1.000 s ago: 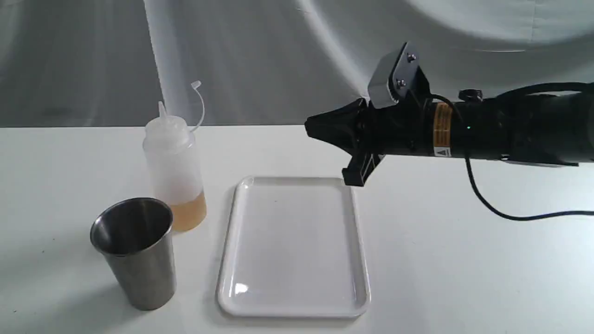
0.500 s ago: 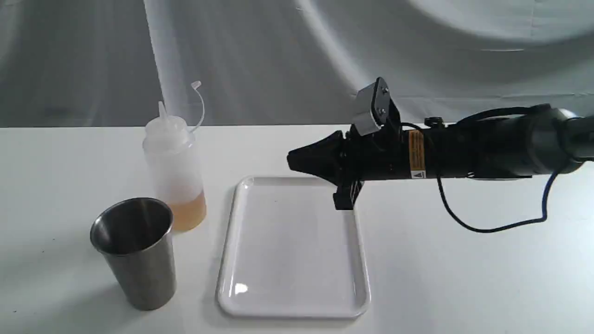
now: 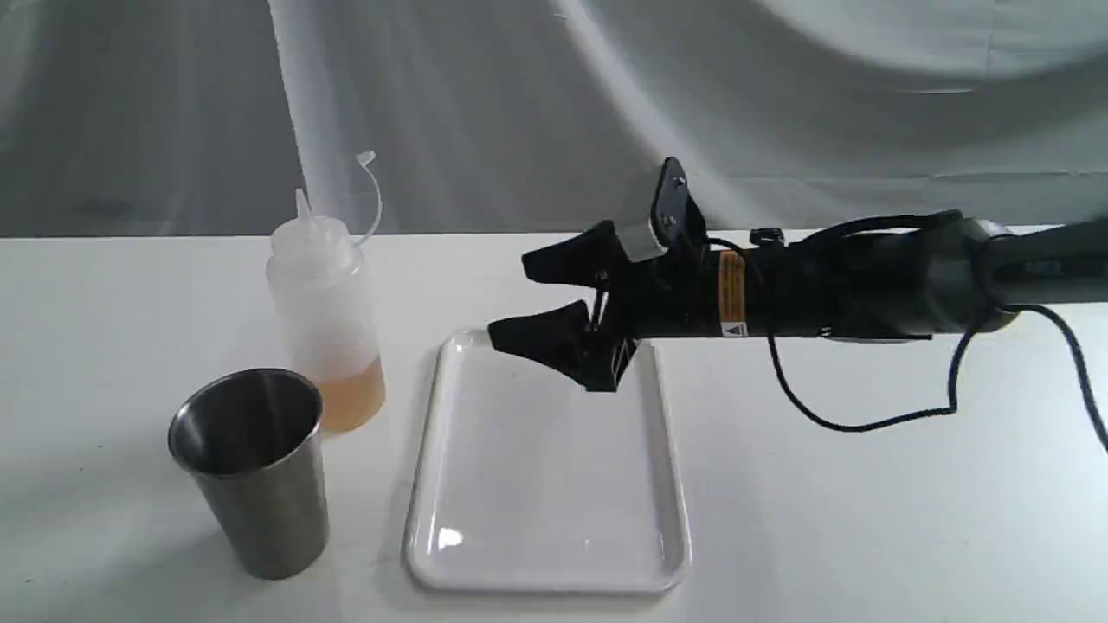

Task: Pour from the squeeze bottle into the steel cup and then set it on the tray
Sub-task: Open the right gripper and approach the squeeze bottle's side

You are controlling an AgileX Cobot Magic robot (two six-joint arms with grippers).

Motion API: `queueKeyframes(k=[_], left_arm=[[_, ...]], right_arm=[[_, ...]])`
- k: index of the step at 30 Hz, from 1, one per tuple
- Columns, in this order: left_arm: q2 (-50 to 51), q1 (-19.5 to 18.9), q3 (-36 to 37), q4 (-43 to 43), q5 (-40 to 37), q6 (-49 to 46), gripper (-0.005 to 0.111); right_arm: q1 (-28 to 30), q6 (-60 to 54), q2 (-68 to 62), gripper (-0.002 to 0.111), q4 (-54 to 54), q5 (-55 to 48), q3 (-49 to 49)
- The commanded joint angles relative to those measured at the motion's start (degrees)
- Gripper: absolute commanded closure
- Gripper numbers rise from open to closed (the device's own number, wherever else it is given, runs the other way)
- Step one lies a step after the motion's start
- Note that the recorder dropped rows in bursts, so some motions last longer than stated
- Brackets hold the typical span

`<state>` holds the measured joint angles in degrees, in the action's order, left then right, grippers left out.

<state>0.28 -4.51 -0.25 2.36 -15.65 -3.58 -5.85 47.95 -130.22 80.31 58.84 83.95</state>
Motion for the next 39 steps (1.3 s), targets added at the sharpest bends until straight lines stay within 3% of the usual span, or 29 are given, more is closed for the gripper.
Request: queueKeyframes(k=[1,11,39], left_arm=[[-0.3,0.1,0.3,0.1,0.4,0.1,0.098],[-0.3,0.1,0.3,0.1,0.4,0.1,0.098],[-0.3,0.1,0.3,0.1,0.4,0.1,0.098]], right_arm=[[-1.7,-0.4,-1.3,0.030,0.4,0.0,3.3],[-4.6,2.2,-6.0,0.030,-0.1,0.2,9.5],[-9.6,-4.1,-10.5,0.031,-7.6,-2.4,11.5]])
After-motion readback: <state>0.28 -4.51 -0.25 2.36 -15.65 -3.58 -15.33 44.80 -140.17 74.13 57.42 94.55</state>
